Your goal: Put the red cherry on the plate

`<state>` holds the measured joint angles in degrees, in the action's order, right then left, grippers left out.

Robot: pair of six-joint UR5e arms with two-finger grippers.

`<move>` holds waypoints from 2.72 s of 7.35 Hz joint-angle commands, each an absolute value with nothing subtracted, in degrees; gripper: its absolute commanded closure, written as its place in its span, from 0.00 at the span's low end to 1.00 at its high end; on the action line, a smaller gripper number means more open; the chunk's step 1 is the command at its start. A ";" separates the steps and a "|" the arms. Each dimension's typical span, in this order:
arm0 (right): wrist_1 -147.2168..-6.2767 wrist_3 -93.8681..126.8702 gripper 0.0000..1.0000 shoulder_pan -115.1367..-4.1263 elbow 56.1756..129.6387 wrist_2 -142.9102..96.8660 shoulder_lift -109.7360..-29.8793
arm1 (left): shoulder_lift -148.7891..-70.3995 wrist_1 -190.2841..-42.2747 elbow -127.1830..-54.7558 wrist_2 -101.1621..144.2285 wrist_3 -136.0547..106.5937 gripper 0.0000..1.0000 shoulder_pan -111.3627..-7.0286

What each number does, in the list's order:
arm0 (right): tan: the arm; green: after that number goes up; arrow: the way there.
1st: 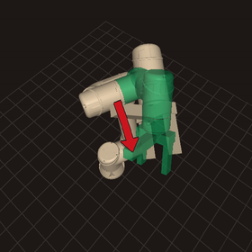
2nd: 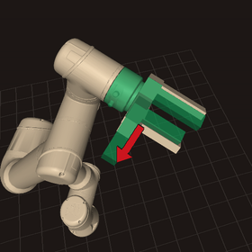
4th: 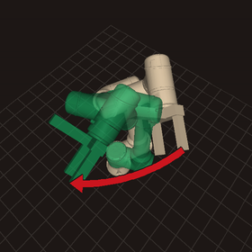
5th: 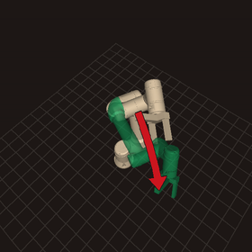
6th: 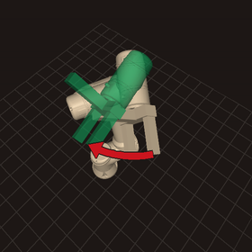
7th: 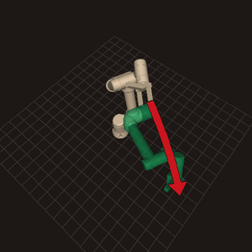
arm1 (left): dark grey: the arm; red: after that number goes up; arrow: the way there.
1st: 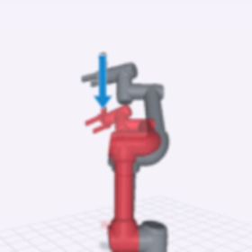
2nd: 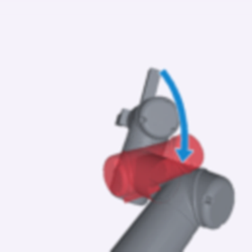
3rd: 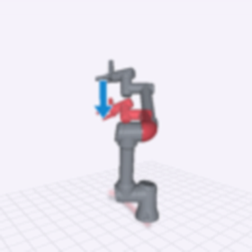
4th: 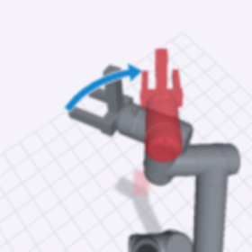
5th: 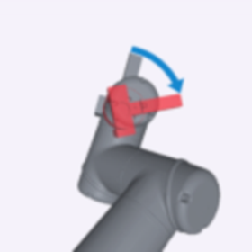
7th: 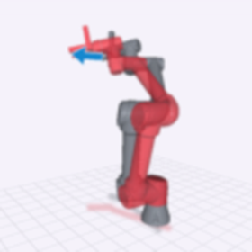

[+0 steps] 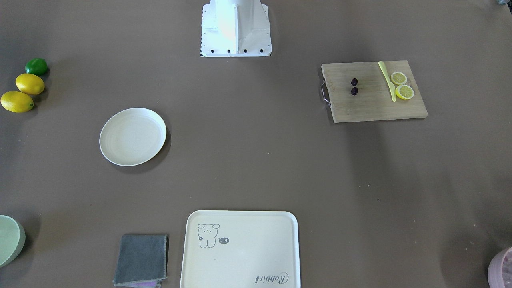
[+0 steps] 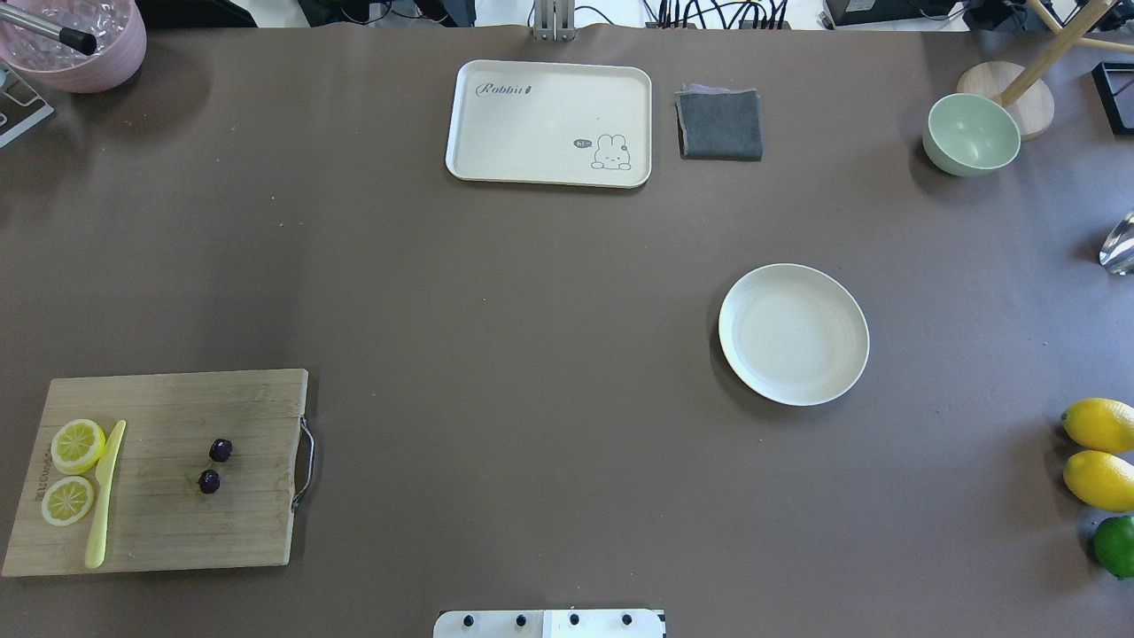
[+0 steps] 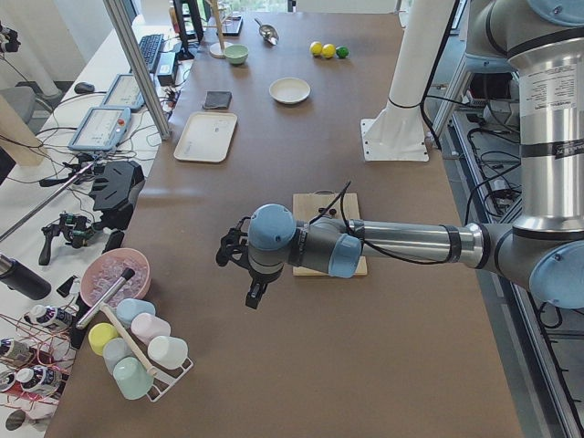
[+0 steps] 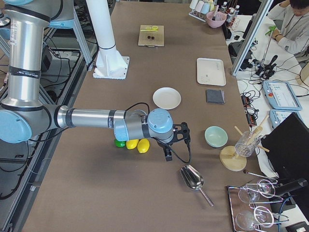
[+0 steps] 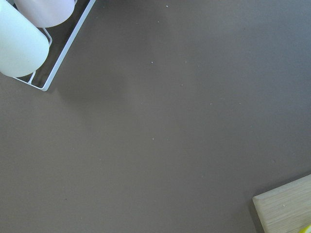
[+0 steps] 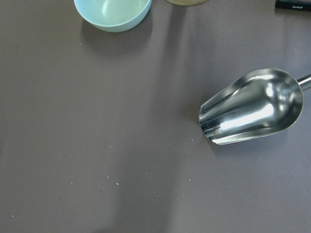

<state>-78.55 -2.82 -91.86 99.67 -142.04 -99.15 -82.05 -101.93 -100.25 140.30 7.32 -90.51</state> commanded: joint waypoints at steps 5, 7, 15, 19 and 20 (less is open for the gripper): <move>-75.09 -2.64 0.00 -90.97 99.15 -142.12 -99.32 | -82.18 -101.87 -100.37 140.36 6.94 0.02 -90.26; -72.78 -2.72 0.00 -89.48 97.04 -142.21 -99.23 | -81.65 -102.04 -100.20 140.27 6.94 0.02 -90.09; -71.02 2.94 0.00 -81.49 94.76 -141.50 -95.39 | -81.56 -101.87 -100.11 139.57 7.12 0.03 -90.44; -63.33 30.33 0.09 -62.64 92.91 -135.57 -85.18 | -81.47 -101.87 -99.93 139.48 7.12 0.03 -90.44; -58.06 38.68 0.12 -57.18 91.33 -131.70 -84.12 | -81.47 -101.87 -99.84 139.48 7.12 0.03 -90.44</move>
<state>-63.90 28.27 -64.21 92.79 -136.32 -85.96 -81.48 -101.87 -99.93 139.49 7.12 -90.45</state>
